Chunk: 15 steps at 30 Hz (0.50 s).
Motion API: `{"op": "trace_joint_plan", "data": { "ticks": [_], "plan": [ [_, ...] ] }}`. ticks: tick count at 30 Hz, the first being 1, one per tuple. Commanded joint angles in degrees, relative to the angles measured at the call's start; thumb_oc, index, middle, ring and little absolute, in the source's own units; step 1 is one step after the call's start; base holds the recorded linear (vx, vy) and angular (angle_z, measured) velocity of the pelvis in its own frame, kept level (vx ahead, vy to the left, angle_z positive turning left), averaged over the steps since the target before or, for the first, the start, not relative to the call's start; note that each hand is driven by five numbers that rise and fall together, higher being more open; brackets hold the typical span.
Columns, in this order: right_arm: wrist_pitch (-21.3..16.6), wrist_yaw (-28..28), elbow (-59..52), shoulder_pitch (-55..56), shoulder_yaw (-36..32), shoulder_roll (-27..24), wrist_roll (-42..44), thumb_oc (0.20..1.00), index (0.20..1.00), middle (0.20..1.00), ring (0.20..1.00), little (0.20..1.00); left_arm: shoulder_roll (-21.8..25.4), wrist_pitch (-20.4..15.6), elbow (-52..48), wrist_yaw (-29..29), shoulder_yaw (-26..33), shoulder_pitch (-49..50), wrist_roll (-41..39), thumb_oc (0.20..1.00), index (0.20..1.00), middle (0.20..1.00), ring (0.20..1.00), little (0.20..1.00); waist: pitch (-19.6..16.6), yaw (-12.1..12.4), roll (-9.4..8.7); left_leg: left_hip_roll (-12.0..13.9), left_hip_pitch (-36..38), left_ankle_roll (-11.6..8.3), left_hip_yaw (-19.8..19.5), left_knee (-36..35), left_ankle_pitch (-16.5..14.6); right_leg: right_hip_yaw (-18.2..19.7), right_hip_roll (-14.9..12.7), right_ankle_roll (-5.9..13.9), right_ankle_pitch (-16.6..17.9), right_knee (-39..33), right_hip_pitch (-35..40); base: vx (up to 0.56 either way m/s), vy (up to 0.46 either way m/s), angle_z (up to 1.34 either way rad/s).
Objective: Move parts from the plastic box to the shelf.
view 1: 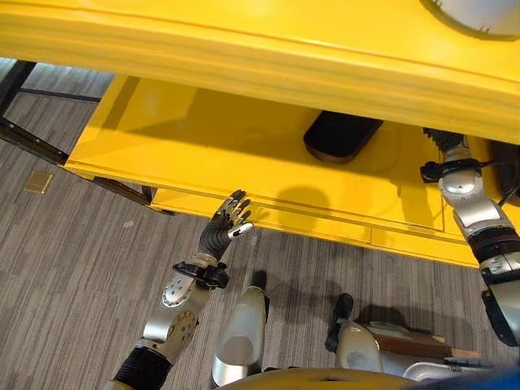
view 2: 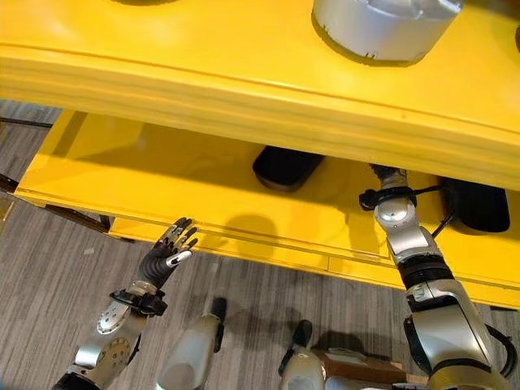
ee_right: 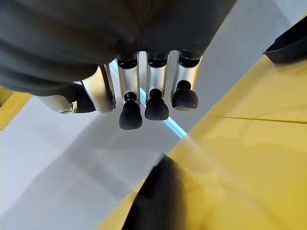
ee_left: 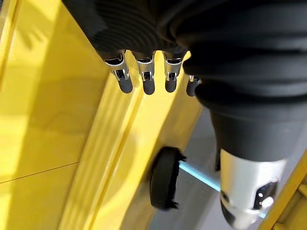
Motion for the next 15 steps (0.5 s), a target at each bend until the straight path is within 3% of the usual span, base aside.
{"op": "trace_joint_plan", "data": {
  "ticks": [1,6,14,15],
  "plan": [
    [-1.4,-1.0,0.2,-3.1,0.9,-4.0,-1.6,0.200,0.200,0.200,0.200,0.200,1.4,-2.7,-5.1,-1.1,-1.2,0.7,-1.2,1.000,1.000,1.000,1.000,1.000,-4.0,0.6,-0.42,4.6,0.4,-5.40,-2.2,-0.9,2.2,3.5,-2.8,2.04,-4.8,13.8,-3.4,-0.15,0.033,-0.07],
    [-1.2,-1.8,-0.6,-0.9,-0.9,-4.1,-2.3,0.200,0.200,0.200,0.200,0.200,1.4,-2.4,-6.3,-1.0,-2.0,0.5,-0.9,1.000,1.000,1.000,1.000,1.000,-5.1,-0.3,0.07,5.1,-4.3,-5.30,-2.4,4.4,0.3,4.6,-2.8,1.80,-6.5,18.6,-8.5,-0.07,0.004,-0.09],
    [-2.0,-1.9,-4.4,5.8,-4.8,-2.2,-2.8,0.200,0.200,0.200,0.200,0.200,1.4,-2.0,-5.8,-1.6,-1.2,2.0,-1.0,1.000,1.000,1.000,1.000,1.000,-6.7,-1.0,-0.36,5.7,-4.6,-5.63,-2.5,3.7,0.5,5.5,-2.1,2.06,-6.2,18.9,-10.0,-0.01,-0.010,-0.08],
    [-2.2,-2.0,-5.6,6.3,-5.6,-1.5,-2.5,0.338,0.338,0.338,0.338,0.338,1.6,-2.1,-6.0,-1.6,-1.1,2.0,-1.0,1.000,1.000,1.000,1.000,1.000,-6.8,-1.0,-0.37,5.7,-4.9,-5.61,-2.5,3.7,0.5,5.6,-2.1,2.08,-6.2,19.0,-10.3,-0.05,-0.017,0.01]
  ]
}}
